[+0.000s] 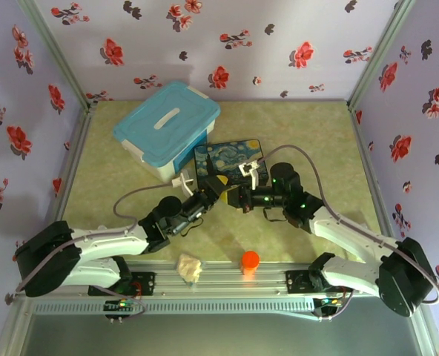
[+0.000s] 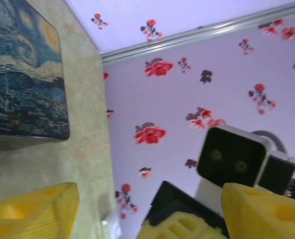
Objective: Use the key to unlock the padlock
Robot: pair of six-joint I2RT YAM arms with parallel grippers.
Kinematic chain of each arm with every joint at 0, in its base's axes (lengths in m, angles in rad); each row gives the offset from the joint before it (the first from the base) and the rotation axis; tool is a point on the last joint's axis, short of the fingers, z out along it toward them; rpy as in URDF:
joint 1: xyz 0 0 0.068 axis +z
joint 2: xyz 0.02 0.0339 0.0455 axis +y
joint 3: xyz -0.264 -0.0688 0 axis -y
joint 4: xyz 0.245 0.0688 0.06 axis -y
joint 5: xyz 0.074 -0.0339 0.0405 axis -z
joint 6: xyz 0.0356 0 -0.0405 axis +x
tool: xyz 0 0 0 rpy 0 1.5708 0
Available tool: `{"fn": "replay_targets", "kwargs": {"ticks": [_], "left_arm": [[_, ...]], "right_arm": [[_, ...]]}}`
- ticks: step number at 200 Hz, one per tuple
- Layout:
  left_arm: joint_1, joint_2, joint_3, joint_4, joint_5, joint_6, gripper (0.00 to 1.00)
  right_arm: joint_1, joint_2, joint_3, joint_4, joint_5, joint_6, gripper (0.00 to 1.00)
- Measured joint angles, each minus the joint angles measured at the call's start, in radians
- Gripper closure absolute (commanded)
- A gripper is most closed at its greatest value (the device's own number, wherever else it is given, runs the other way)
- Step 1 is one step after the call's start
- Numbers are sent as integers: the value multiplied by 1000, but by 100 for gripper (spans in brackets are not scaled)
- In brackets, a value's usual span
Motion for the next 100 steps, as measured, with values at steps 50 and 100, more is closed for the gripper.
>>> {"fn": "replay_targets", "kwargs": {"ticks": [50, 100], "left_arm": [[-9, 36, -26, 106, -5, -63, 21], [-21, 46, -27, 192, -8, -86, 21]], "right_arm": [[5, 22, 0, 105, 21, 37, 100], [10, 87, 0, 203, 50, 69, 100]]}}
